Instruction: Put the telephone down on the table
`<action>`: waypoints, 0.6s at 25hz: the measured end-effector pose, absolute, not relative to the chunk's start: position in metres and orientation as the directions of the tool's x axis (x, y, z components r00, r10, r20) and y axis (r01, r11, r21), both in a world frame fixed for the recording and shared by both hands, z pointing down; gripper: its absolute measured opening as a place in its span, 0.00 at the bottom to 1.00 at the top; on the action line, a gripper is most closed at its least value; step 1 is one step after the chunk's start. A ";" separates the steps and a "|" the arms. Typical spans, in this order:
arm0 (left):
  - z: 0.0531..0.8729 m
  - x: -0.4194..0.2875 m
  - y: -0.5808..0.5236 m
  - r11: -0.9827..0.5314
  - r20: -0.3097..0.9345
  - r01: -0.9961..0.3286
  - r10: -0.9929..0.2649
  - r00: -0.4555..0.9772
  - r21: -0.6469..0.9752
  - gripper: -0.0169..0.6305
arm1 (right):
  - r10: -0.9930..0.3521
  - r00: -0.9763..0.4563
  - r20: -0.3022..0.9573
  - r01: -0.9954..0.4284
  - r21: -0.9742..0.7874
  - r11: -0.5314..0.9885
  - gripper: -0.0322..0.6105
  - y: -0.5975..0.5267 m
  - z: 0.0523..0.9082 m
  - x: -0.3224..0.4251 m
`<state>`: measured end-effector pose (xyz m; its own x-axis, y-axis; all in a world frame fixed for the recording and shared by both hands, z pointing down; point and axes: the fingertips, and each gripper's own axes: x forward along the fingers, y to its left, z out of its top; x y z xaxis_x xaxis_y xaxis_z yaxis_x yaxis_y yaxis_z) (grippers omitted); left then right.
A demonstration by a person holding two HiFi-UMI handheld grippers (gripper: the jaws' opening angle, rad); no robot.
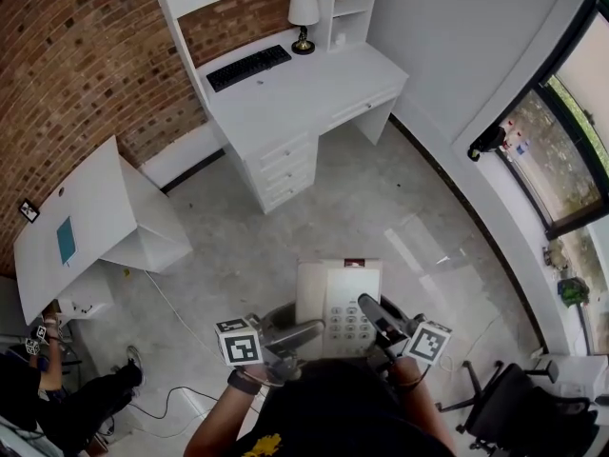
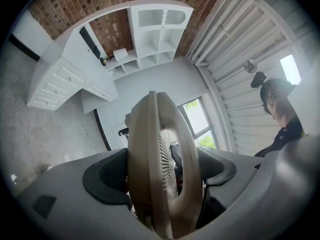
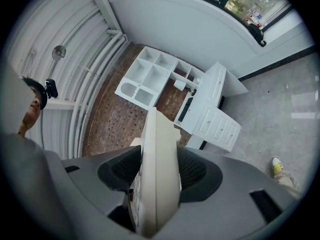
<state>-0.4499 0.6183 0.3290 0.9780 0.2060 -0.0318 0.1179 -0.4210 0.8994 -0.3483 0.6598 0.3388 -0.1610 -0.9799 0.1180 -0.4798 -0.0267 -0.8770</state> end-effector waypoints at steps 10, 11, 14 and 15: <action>0.331 -0.348 0.518 -0.455 0.034 0.032 0.137 0.990 0.890 0.69 | -0.971 -0.230 0.070 -0.357 -0.934 0.017 0.38 0.549 0.341 -0.247; 0.328 -0.334 0.508 -0.460 0.042 0.024 0.134 0.990 0.888 0.69 | -0.969 -0.235 0.071 -0.357 -0.934 0.018 0.38 0.539 0.339 -0.234; 0.316 -0.289 0.482 -0.478 0.056 0.011 0.124 0.991 0.878 0.69 | -0.966 -0.253 0.055 -0.376 -0.926 0.045 0.38 0.511 0.331 -0.188; 0.314 -0.274 0.473 -0.486 0.057 0.007 0.118 0.991 0.874 0.69 | -0.964 -0.261 0.043 -0.380 -0.923 0.062 0.38 0.501 0.328 -0.172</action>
